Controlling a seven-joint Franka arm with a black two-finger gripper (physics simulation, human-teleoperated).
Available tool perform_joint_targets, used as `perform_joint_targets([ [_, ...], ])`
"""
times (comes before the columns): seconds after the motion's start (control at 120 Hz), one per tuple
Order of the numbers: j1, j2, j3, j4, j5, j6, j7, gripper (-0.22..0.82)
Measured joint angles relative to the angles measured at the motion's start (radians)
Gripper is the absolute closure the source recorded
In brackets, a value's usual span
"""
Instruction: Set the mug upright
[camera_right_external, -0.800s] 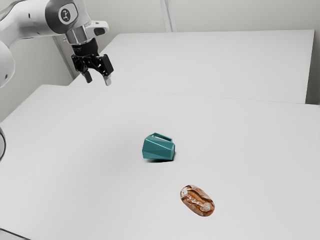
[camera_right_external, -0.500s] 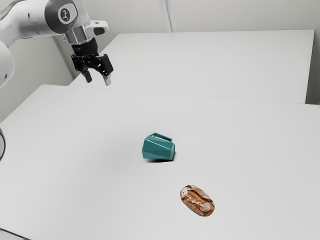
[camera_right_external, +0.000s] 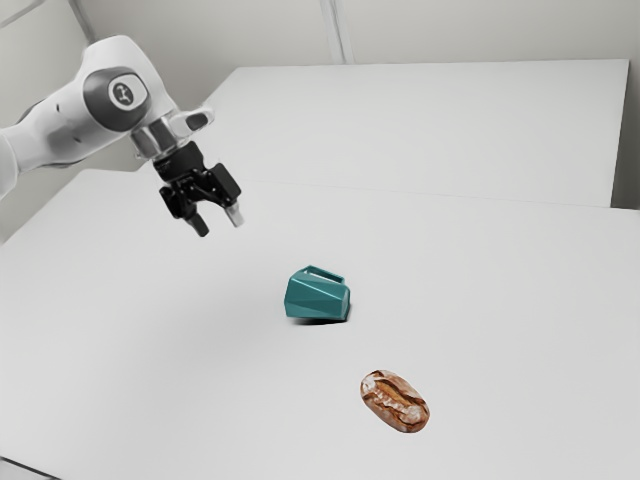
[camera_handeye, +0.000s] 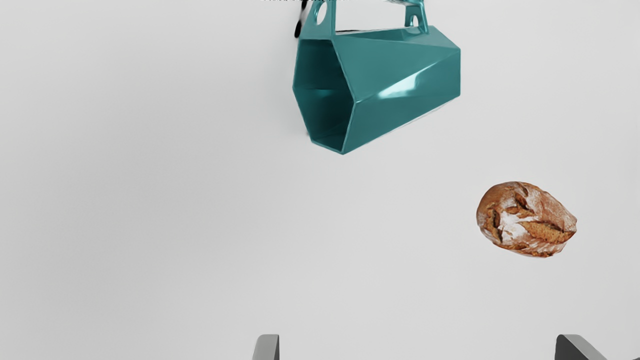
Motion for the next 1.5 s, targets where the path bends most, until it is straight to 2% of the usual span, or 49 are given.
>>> perform_joint_targets([
  [0.15,0.004,0.012,0.000,-0.131,-0.146,0.150,0.039,0.00],
  [0.4,-0.021,0.141,-0.002,-0.171,-0.339,0.330,0.162,0.00],
  [0.658,-0.019,0.232,-0.003,-0.188,-0.504,0.388,0.296,0.00],
  [1.0,-0.027,0.291,-0.007,-0.190,-0.661,0.400,0.449,0.00],
  [1.042,-0.026,0.292,-0.007,-0.190,-0.667,0.399,0.463,0.06],
  [1.158,-0.026,0.289,-0.007,-0.189,-0.675,0.397,0.496,0.37],
  [1.233,-0.026,0.286,-0.007,-0.189,-0.677,0.396,0.514,0.52],
  [1.308,-0.027,0.283,-0.007,-0.188,-0.676,0.395,0.529,0.60],
  [1.5,-0.036,0.241,-0.008,-0.187,-0.665,0.391,0.561,0.72],
])
